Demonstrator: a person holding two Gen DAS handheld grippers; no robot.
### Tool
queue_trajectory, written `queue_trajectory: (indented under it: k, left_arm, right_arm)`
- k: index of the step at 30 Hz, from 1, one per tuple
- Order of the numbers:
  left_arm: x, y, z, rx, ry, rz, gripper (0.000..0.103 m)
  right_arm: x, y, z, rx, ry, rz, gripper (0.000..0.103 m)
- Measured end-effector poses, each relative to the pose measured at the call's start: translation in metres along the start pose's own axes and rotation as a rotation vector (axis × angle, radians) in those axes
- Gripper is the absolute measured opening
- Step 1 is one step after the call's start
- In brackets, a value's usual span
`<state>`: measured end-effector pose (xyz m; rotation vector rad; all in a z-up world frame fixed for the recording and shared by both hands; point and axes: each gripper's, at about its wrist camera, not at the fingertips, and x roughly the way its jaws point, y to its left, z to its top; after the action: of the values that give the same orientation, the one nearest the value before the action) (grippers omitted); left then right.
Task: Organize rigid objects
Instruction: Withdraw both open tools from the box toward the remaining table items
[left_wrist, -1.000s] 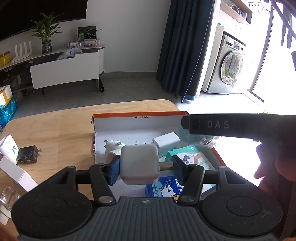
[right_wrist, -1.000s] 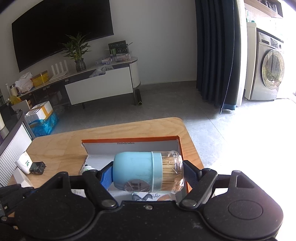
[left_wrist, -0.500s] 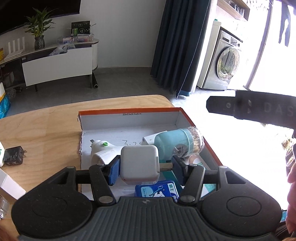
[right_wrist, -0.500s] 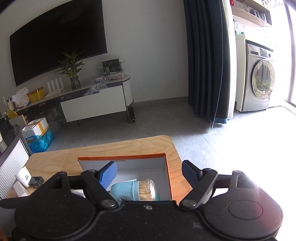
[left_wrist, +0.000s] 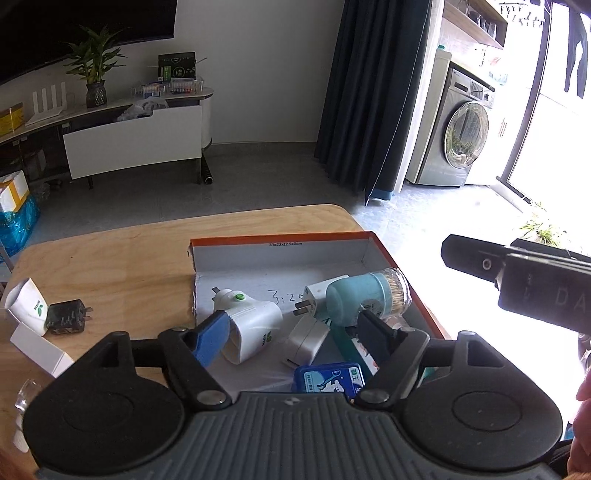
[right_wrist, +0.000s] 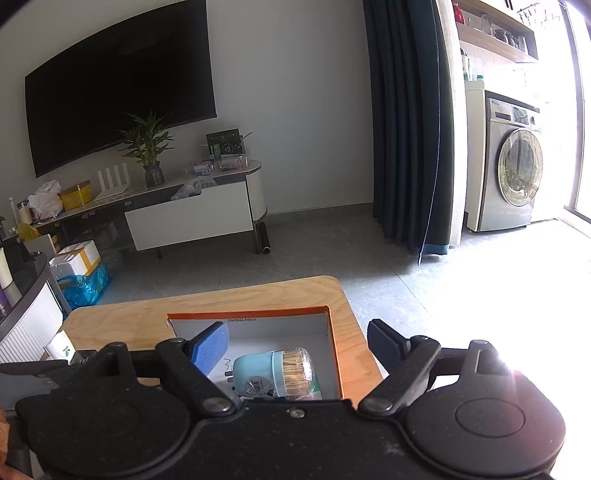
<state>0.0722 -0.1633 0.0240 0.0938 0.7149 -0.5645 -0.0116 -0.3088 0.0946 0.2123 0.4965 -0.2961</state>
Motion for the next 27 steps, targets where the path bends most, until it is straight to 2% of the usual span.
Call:
queue_trajectory:
  k: [7,27]
  left_arm:
    - [-0.021,0.016,-0.004,-0.023,-0.013,0.063,0.089]
    - [-0.055,0.055,-0.023,-0.097,-0.03,0.154,0.089]
  right_arm:
    - [-0.013,0.009,-0.008,0.007,0.007,0.019,0.099]
    - [-0.027,0.068,-0.023,-0.066,0.043,0.125,0.1]
